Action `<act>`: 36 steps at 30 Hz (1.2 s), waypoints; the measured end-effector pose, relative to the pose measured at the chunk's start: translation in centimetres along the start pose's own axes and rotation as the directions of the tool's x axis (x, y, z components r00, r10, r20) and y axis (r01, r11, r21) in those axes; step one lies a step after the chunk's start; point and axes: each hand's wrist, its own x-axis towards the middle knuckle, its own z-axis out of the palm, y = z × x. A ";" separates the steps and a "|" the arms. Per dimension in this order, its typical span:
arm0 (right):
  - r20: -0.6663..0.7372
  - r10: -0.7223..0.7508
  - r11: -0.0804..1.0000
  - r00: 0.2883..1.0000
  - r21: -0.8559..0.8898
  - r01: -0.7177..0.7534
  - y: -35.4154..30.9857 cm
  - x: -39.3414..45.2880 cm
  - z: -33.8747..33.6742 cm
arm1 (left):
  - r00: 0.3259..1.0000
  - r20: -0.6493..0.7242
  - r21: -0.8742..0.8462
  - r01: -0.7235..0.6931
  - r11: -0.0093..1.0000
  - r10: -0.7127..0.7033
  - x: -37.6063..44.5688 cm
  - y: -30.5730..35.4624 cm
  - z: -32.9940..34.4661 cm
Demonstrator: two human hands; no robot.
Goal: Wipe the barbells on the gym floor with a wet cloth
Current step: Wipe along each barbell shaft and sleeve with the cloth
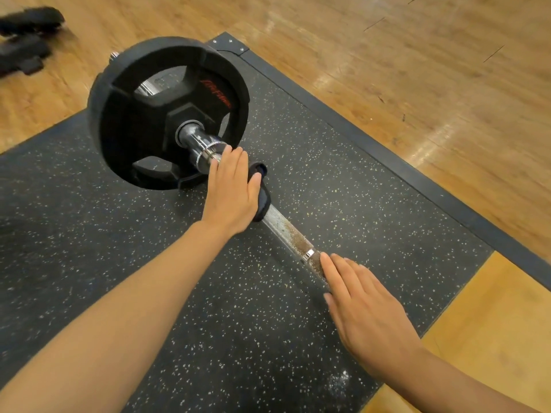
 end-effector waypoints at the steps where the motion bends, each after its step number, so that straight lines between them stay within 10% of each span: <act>1: 0.001 0.001 1.000 1.000 0.000 -0.001 0.0 0.0 0.0 | 1.000 0.017 0.024 -0.005 1.000 0.004 -0.1 -0.1 -0.2; 7: 0.008 0.012 1.000 1.000 0.013 -0.012 0.0 -0.1 0.1 | 0.980 -0.198 0.143 0.024 0.989 0.005 -2.0 1.1 -0.9; 11: 0.001 0.014 1.000 1.000 0.026 -0.014 -0.1 0.0 -0.3 | 1.000 -0.021 -0.142 0.004 0.990 -0.007 -3.7 1.0 0.6; 30: 0.011 0.018 1.000 1.000 0.022 -0.018 0.1 0.2 -0.8 | 0.971 0.057 -0.148 -0.220 0.964 0.230 -2.0 -1.6 -0.1; 36: 0.007 0.021 1.000 1.000 0.021 -0.021 0.0 0.2 -0.6 | 0.995 -0.042 -0.107 -0.098 0.989 0.094 1.3 -3.4 -0.2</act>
